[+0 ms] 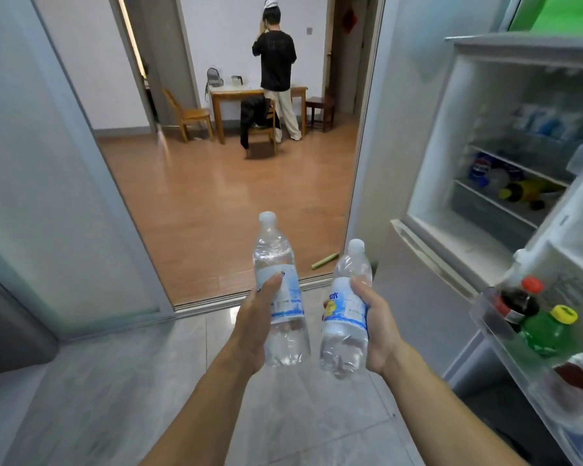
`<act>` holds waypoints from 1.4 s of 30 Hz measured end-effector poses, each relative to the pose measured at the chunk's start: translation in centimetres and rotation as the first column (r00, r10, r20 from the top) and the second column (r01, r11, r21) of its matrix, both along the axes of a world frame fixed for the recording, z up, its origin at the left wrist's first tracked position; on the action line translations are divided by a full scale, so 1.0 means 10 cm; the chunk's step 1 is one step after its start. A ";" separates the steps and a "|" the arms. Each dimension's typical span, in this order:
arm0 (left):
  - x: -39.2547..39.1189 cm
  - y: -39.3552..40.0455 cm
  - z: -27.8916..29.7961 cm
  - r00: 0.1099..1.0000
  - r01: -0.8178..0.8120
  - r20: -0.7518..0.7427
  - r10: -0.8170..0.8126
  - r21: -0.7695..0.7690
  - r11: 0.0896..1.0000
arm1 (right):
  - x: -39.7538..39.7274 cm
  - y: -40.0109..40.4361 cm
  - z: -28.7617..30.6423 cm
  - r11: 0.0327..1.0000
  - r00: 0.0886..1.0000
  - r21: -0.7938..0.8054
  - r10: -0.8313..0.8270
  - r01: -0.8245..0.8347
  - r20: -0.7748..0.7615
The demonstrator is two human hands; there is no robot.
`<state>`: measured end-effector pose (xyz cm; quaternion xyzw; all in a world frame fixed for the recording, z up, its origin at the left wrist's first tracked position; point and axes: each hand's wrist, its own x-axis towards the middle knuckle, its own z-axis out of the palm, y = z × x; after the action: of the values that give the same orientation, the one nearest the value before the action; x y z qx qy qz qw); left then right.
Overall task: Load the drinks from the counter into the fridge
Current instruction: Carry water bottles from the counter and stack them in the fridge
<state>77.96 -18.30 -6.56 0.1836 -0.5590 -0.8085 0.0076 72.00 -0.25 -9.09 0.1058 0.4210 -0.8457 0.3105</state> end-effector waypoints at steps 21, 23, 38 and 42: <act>-3.44 0.21 -0.09 0.927 0.372 0.033 -0.374 0.055 0.927 | -2.58 0.25 0.06 0.858 0.868 0.177 -0.495 0.483 0.031; -3.77 0.25 -0.11 0.893 0.448 0.027 -0.450 0.058 0.892 | -2.75 0.25 0.10 0.809 0.827 0.211 -0.562 0.549 0.004; -5.30 1.07 0.14 0.630 0.772 -0.081 -0.773 -0.045 0.634 | -3.55 0.72 0.44 0.265 0.432 0.432 -0.831 0.862 -0.352; -5.57 1.46 0.12 0.588 0.795 -0.130 -0.798 -0.086 0.600 | -3.78 1.16 0.49 0.129 0.318 0.408 -0.839 0.904 -0.442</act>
<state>22.23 -3.72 -5.33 -0.1492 -0.5872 -0.7329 -0.3095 34.17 11.31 -4.17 0.3769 0.5345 -0.6882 -0.3141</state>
